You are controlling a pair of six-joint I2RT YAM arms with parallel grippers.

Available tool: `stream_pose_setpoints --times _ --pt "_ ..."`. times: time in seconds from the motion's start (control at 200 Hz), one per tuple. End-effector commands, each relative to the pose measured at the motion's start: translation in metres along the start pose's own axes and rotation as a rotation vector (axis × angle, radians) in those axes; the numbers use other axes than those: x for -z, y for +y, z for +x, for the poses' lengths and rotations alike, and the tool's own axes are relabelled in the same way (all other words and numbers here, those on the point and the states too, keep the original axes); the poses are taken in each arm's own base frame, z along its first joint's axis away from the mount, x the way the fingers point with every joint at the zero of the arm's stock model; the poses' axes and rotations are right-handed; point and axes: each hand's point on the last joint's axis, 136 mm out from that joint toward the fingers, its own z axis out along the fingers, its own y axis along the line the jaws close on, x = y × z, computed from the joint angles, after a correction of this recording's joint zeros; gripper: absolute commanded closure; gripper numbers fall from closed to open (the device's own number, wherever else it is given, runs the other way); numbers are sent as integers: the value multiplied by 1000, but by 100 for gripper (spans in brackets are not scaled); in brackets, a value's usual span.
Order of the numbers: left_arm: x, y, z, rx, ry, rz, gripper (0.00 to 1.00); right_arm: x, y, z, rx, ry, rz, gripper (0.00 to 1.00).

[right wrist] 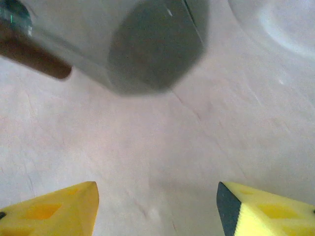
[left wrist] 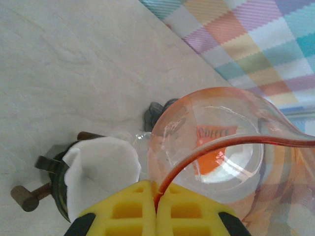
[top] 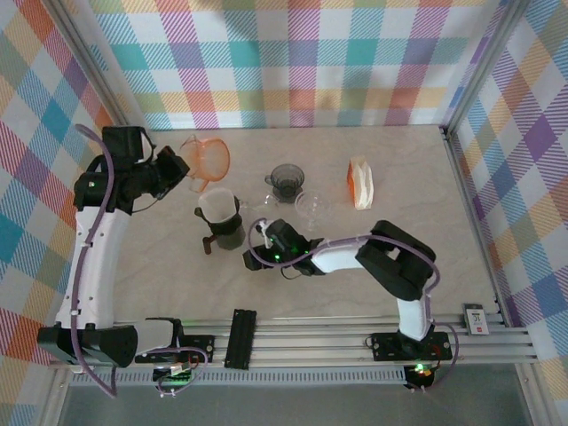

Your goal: Place the coffee filter in the dripper

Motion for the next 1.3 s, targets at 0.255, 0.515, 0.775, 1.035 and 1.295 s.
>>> stream_pose_setpoints --times 0.255,0.515,0.775,1.035,1.295 --pt "-6 -52 79 -232 77 61 100 111 -92 31 -159 -92 432 30" --pt "-42 -57 173 -443 208 -1 100 211 -145 28 -280 -231 659 28" --pt "-107 -21 271 -595 385 -133 100 275 -147 13 -299 -401 648 25" --pt "-148 16 306 -651 448 -230 100 257 -138 13 -277 -286 625 24" --pt "-155 40 307 -716 456 -329 100 242 -127 7 -277 -218 578 23"
